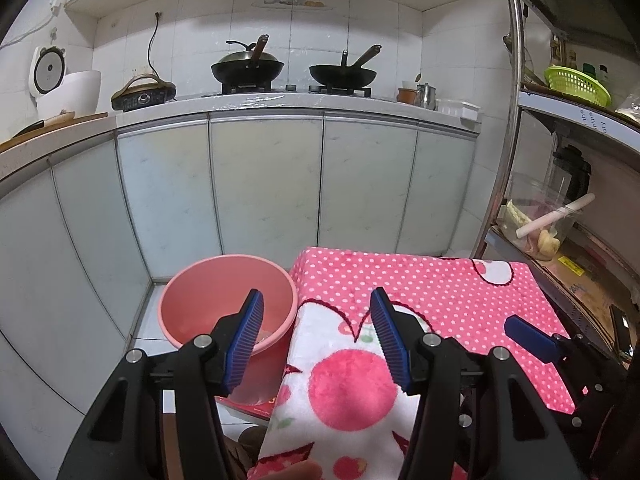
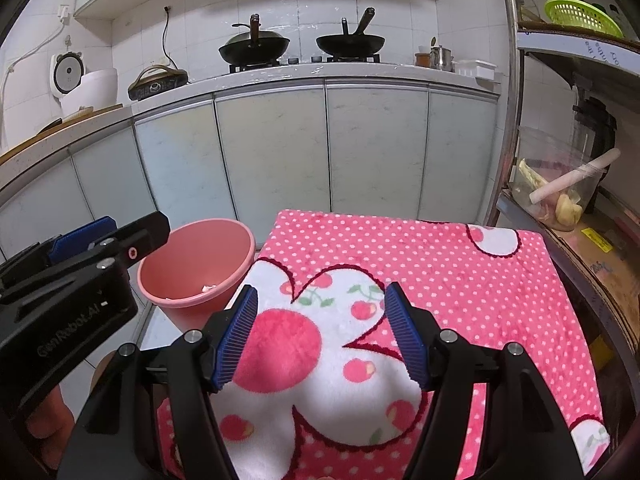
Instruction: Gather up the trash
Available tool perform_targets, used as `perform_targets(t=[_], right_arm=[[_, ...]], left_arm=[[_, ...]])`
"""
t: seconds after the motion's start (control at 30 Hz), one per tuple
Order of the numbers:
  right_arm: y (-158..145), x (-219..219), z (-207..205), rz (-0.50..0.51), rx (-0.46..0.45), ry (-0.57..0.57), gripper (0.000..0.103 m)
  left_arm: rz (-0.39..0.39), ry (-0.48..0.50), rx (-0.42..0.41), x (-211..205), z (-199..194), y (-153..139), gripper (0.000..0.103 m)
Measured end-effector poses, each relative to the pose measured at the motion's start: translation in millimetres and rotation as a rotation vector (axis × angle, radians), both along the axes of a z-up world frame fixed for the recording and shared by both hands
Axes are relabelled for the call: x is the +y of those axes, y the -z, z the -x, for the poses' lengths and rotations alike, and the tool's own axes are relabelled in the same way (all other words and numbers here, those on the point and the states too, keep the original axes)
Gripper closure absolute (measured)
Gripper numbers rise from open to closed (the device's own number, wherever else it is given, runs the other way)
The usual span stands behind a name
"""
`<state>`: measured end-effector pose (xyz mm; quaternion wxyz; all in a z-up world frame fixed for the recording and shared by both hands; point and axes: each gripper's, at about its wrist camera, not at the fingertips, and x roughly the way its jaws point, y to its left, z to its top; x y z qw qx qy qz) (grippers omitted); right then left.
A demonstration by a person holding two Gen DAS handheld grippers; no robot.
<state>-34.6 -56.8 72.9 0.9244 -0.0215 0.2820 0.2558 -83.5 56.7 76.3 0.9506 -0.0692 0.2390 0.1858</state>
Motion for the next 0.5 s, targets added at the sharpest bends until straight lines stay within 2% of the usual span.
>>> perform_targets(t=[0.5], right_arm=[[2.0, 0.4, -0.5, 0.000, 0.002, -0.006, 0.037]], left_arm=[[-0.002, -0.002, -0.001, 1.5, 0.9, -0.6, 0.048]])
